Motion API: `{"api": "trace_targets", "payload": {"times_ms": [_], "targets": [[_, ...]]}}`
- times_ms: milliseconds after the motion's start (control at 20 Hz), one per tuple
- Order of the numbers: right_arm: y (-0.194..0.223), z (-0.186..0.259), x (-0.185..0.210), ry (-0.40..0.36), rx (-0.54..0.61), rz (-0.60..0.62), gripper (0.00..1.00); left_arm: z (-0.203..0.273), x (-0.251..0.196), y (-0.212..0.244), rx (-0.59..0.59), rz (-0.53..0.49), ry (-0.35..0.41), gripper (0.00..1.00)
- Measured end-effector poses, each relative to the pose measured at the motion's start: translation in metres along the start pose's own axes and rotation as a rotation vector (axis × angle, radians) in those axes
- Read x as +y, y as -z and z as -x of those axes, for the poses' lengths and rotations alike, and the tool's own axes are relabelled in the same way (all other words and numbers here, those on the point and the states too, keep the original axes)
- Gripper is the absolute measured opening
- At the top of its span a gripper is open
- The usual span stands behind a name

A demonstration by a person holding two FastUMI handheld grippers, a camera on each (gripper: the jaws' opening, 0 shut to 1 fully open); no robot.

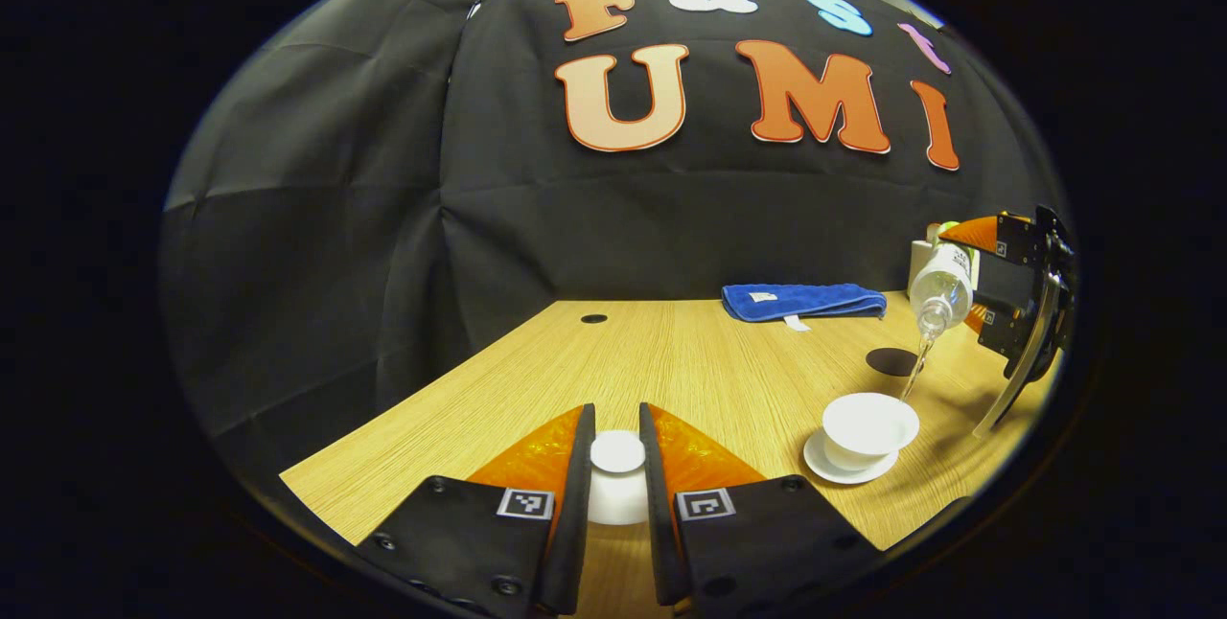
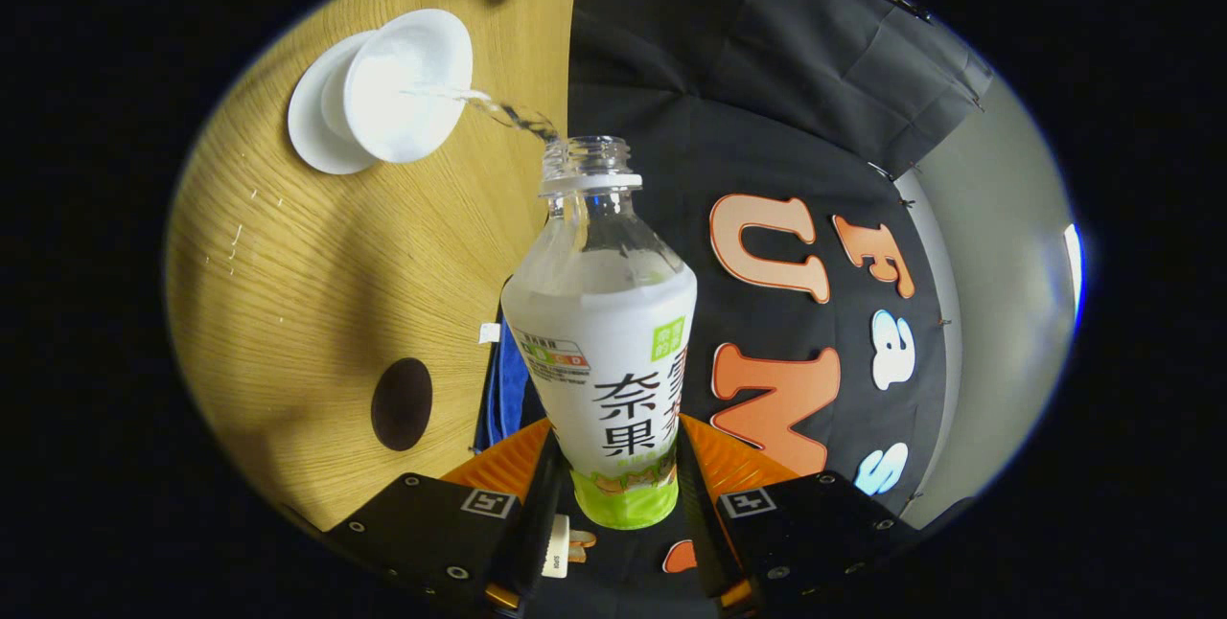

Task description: Open the teacup lid with one hand, grasp the water bottle and pour water into the teacup with the other hand; after pouring, place the water bottle on the coaster and then close the teacup lid.

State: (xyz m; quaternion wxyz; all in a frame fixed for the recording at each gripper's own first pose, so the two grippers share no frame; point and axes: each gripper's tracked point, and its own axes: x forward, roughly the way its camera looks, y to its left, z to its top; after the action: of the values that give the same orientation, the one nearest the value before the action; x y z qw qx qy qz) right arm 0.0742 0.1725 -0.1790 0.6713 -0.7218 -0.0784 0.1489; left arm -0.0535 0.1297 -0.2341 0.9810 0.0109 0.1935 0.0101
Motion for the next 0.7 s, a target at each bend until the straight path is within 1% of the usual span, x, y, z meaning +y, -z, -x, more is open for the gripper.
{"api": "trace_targets", "payload": {"times_ms": [350,400,450,700], "targets": [[-0.003,-0.008,-0.028,0.058,-0.031,0.055,0.63,0.002,-0.002,0.0,-0.002,0.0,0.01,0.33],[-0.004,-0.009,-0.032,0.067,-0.038,0.064,0.6,0.002,-0.002,0.0,0.0,0.0,0.011,0.33],[-0.005,-0.011,-0.036,0.076,-0.045,0.077,0.63,0.003,-0.002,0.0,-0.001,0.0,0.01,0.33],[-0.009,-0.016,-0.049,0.123,-0.068,0.133,0.63,0.003,0.001,-0.001,-0.003,-0.005,0.007,0.31]]}}
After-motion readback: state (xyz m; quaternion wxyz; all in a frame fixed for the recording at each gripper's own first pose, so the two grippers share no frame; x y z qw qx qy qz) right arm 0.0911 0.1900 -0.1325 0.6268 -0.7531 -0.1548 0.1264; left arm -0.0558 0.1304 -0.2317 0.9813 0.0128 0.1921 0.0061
